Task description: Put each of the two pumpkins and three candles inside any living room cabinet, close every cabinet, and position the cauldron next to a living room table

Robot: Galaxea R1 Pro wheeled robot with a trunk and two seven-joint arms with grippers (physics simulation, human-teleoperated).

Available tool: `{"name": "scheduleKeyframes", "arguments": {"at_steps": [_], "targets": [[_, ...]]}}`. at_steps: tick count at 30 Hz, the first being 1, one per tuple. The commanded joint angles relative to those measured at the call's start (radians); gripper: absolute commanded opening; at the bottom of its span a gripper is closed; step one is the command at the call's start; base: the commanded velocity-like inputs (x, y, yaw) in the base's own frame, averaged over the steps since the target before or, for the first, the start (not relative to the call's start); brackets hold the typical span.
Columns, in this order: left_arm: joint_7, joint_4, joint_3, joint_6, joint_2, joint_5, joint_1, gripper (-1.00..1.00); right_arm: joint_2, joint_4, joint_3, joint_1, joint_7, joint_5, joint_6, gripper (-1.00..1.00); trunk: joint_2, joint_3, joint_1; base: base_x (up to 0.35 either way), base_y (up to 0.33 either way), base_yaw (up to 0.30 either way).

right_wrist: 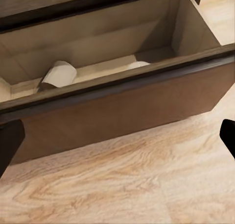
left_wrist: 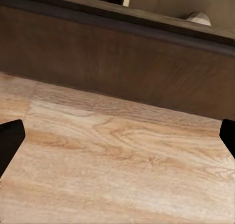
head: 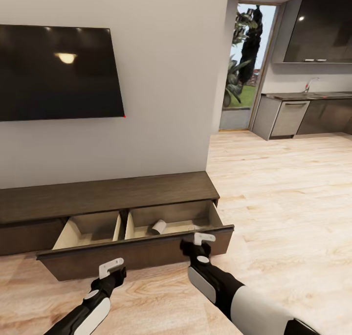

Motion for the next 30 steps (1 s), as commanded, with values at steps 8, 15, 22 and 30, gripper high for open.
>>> {"name": "scheduleKeyframes", "arguments": {"at_steps": [8, 15, 22, 30], "targets": [[0.008, -0.001, -0.011, -0.027, 0.001, -0.014, 0.005, 1.00, -0.001, 0.093, 0.011, 0.010, 0.085, -0.011, -0.030, 1.00, -0.022, -0.010, 0.011, 0.000, 0.000, 0.000], [0.008, -0.003, -0.012, -0.050, 0.002, -0.026, 0.011, 1.00, -0.001, 0.121, 0.011, 0.011, 0.106, -0.011, -0.036, 1.00, -0.071, -0.032, 0.038, 0.000, 0.000, 0.000], [0.006, -0.017, -0.013, -0.087, 0.002, -0.028, 0.024, 1.00, 0.007, 0.265, 0.014, 0.012, 0.108, -0.004, -0.068, 1.00, -0.120, -0.054, 0.065, 0.000, 0.000, 0.000], [0.007, -0.107, -0.018, -0.092, 0.019, -0.064, 0.071, 1.00, 0.004, 0.330, 0.018, 0.012, 0.203, -0.003, -0.108, 1.00, -0.176, -0.079, 0.096, 0.000, 0.000, 0.000]]}}
